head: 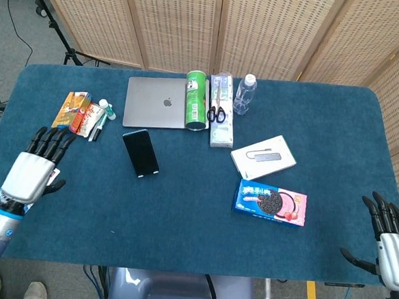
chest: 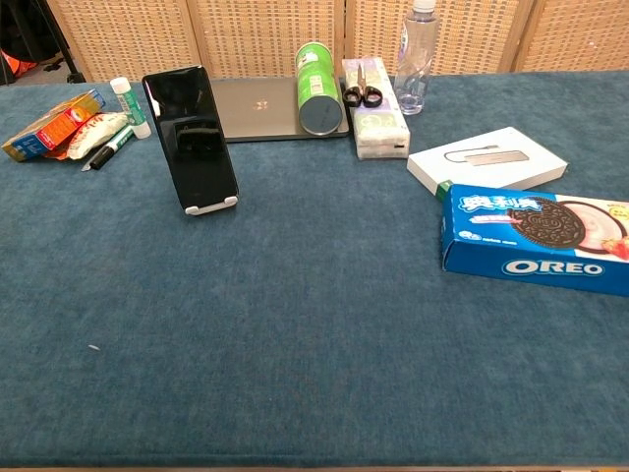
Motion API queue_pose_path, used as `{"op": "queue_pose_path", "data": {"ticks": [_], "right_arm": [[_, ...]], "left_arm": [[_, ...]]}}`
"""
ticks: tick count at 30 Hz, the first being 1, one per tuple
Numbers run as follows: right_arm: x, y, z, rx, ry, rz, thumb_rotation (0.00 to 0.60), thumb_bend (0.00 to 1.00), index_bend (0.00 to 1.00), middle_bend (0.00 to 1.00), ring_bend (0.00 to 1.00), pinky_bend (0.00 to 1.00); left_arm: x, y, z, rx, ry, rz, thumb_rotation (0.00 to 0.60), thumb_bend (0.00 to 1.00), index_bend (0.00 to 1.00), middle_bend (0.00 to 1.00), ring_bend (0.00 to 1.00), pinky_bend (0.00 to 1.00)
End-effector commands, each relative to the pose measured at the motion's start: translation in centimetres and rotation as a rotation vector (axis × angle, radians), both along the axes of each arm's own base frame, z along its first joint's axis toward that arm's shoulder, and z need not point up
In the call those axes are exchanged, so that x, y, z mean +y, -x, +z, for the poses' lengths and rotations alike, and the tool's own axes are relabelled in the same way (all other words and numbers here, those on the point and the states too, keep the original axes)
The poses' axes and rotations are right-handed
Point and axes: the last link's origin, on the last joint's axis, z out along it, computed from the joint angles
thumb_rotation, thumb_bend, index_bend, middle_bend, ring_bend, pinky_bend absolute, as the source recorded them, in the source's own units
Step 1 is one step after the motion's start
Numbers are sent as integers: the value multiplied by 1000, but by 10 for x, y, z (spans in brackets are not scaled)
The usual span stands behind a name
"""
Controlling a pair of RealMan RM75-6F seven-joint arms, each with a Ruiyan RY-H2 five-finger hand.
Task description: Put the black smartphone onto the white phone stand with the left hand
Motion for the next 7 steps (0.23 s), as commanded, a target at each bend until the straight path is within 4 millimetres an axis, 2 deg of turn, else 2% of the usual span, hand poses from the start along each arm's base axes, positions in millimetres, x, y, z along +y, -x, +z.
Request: {"op": "queue_pose_path", "data": {"ticks": [1,7], "right_arm": [[0,0,-1,4,0,0,600,0,0,0,0,0],[1,-1,-3,11,0,0,600,0,0,0,0,0]], "left_arm": [[-35,48,-3,-119,-41,217,600,42,14,0,0,12],[-65,74,-4,-206,-71,336,600,41,2,0,0,5]]}}
